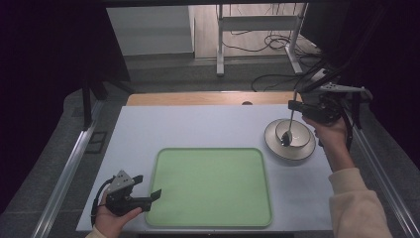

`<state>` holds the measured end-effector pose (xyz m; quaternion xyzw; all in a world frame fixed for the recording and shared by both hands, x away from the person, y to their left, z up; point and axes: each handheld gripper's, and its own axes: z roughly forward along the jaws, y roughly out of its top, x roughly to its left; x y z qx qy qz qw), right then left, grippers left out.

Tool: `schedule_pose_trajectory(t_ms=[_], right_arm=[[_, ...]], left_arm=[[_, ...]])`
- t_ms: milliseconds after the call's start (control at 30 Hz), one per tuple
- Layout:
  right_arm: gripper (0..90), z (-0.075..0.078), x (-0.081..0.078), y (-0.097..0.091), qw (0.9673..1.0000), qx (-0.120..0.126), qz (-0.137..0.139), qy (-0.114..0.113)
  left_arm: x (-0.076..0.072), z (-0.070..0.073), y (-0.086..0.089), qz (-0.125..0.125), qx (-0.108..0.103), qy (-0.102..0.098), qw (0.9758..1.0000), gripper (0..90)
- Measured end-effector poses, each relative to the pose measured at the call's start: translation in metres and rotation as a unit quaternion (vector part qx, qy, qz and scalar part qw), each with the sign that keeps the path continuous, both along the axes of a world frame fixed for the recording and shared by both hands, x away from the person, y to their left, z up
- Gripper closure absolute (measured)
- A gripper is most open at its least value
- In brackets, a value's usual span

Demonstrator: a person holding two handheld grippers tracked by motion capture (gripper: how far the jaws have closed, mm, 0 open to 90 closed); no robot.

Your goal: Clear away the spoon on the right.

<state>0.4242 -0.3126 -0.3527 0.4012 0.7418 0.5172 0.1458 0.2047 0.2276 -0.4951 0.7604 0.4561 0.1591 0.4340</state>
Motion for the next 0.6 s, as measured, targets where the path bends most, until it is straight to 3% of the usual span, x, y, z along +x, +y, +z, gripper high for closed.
schedule_pose_trajectory(t_ms=[200, 500, 600], right_arm=[[88.6, 0.001, -0.011, 0.009, 0.9999, 0.001, 0.013, -0.004], [88.6, -0.003, -0.031, 0.008, 0.9995, 0.028, 0.012, 0.008], [88.6, -0.006, -0.037, 0.005, 0.9987, 0.048, 0.011, 0.017]], left_arm=[[0.000, 0.001, 0.001, 0.002, 0.000, -0.002, 1.0000, 14.6], [-0.002, 0.003, 0.002, 0.005, -0.001, -0.006, 1.0000, 14.6], [-0.002, 0.003, 0.001, 0.004, 0.001, -0.006, 1.0000, 14.6]])
